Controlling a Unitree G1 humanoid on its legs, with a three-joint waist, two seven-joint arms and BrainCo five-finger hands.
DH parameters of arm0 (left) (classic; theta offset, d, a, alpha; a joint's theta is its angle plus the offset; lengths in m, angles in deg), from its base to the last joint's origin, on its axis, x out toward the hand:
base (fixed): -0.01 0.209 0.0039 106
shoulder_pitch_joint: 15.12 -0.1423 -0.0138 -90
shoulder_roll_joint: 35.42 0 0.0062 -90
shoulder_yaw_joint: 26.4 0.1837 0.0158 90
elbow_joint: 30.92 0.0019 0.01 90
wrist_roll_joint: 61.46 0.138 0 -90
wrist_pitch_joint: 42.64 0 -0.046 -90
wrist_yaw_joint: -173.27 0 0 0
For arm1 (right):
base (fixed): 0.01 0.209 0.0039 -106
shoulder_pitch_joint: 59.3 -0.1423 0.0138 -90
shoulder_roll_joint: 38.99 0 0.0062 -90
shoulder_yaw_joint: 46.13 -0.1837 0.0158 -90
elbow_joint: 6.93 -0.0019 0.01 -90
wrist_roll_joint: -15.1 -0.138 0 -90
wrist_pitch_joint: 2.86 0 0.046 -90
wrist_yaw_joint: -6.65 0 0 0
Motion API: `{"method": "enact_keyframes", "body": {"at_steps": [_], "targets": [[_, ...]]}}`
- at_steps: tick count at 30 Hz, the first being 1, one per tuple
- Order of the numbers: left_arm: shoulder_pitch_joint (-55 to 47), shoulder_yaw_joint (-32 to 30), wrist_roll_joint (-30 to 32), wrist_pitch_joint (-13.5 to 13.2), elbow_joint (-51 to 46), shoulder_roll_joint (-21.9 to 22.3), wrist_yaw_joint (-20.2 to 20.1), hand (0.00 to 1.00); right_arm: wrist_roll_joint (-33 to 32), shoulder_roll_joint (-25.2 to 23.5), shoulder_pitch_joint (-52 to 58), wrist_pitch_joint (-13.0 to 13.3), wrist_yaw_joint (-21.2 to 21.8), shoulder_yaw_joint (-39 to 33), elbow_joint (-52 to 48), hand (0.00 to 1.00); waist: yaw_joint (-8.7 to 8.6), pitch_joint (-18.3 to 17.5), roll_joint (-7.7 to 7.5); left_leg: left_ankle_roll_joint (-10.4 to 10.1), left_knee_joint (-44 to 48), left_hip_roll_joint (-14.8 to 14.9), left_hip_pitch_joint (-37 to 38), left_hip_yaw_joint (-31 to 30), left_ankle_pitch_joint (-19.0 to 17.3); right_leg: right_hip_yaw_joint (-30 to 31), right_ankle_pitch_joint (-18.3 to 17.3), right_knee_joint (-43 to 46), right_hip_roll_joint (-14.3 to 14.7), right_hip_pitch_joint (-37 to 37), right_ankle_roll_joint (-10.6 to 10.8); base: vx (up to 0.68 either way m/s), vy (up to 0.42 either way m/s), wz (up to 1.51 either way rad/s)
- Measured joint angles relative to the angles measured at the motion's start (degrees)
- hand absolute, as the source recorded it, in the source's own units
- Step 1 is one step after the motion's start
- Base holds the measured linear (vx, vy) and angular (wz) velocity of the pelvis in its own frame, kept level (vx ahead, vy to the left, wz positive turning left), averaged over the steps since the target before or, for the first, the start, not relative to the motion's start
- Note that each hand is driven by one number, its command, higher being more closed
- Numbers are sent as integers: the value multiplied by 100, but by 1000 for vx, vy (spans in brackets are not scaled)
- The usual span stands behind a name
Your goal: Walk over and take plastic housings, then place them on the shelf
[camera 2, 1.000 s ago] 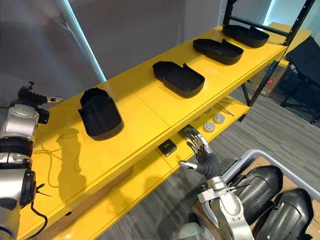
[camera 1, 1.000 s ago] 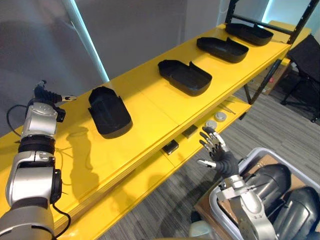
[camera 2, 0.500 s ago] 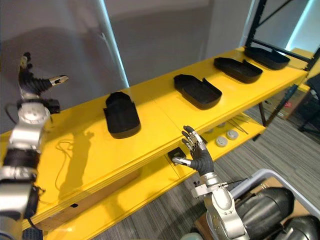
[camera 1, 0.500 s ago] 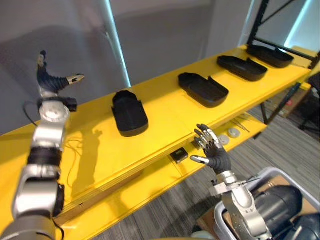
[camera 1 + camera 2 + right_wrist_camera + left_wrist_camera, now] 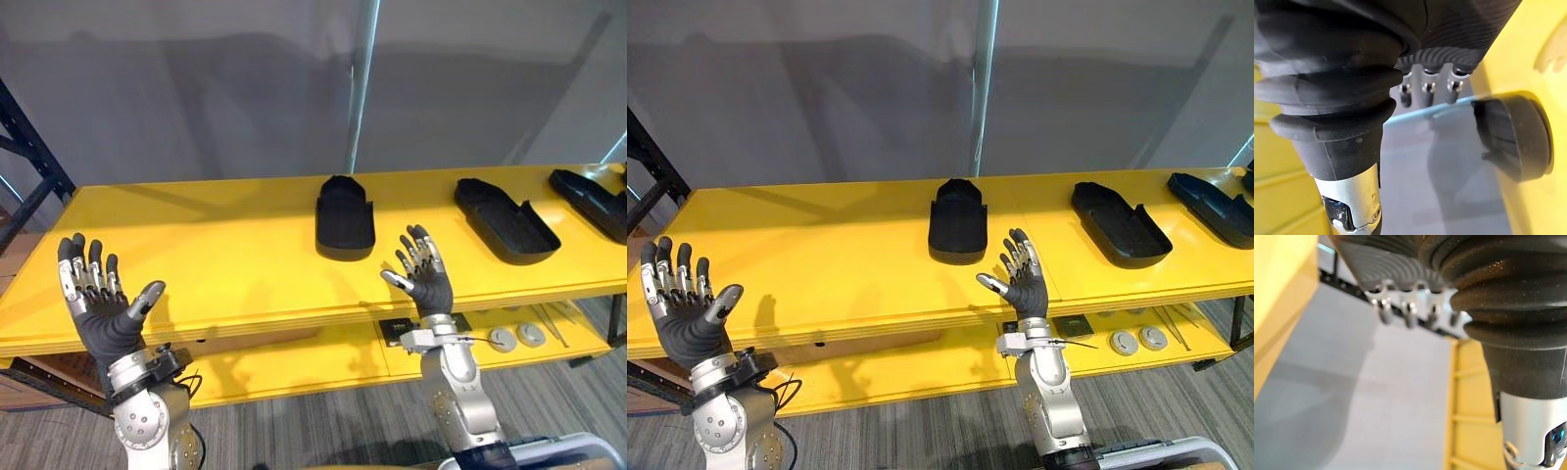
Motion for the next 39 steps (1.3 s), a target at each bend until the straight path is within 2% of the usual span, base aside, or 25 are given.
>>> {"method": "enact_keyframes", "body": {"at_steps": [4,7,9,14,17,19,22,26,30,38,39], "targets": [[1,55,-42,38,0,-4,-199,0,-3,-80,3,14,136,-190,30,0,4,212,31,3,-1,-9,80,-24,8,8,-9,107,-20,34,-15,-10,1,0],[16,130,-202,168,-14,-9,-439,0,11,-88,-17,72,262,-216,84,0,24,420,54,24,-26,-42,71,-35,32,4,-32,192,-65,9,-1,-60,9,2],[18,303,-219,319,-13,-14,-571,0,48,-174,-169,208,367,-191,380,0,85,495,43,45,-28,-81,70,-56,48,-15,-70,279,-119,-11,17,-42,19,6],[56,594,-209,524,-14,-14,-848,0,297,-261,-740,305,416,117,849,0,266,499,37,68,-36,-134,58,-130,65,-52,-94,332,-166,2,38,-6,9,9],[62,595,-208,605,-15,-15,-879,0,436,-291,-991,306,443,140,1059,0,295,498,37,89,-38,-171,-13,-271,103,-195,-127,386,-196,15,36,3,-4,23],[56,592,-208,726,-11,-14,-877,0,443,-289,-1287,293,513,151,1443,0,383,506,27,87,-40,-174,-24,-317,133,-210,-125,390,-193,24,36,-7,-7,13],[47,588,-206,748,-7,-14,-891,0,449,-291,-1474,284,512,237,1599,0,468,511,36,85,-42,-175,-27,-373,158,-236,-128,416,-191,35,32,-18,-12,7],[44,595,-193,754,142,-14,-933,0,485,-380,-1728,258,514,521,1699,0,500,550,96,88,-46,-171,-20,-395,182,-244,-142,474,-193,28,9,-54,-8,3],[44,610,-187,772,247,-11,-1039,0,676,-568,-2044,153,339,758,2190,0,551,613,174,99,-49,-152,-44,-411,226,-292,-198,486,-184,10,-30,-79,-14,4],[-2,656,-30,788,247,-24,-1115,0,675,-840,-2391,131,-255,783,2833,0,615,713,140,87,-47,-168,-247,-620,342,-497,-174,460,-175,-30,-22,-13,-17,15],[-2,663,-26,802,246,-25,-1099,0,689,-865,-2456,68,-361,795,2943,0,620,714,141,80,-47,-171,-248,-639,352,-504,-153,461,-175,-21,-5,19,-17,8]]}}
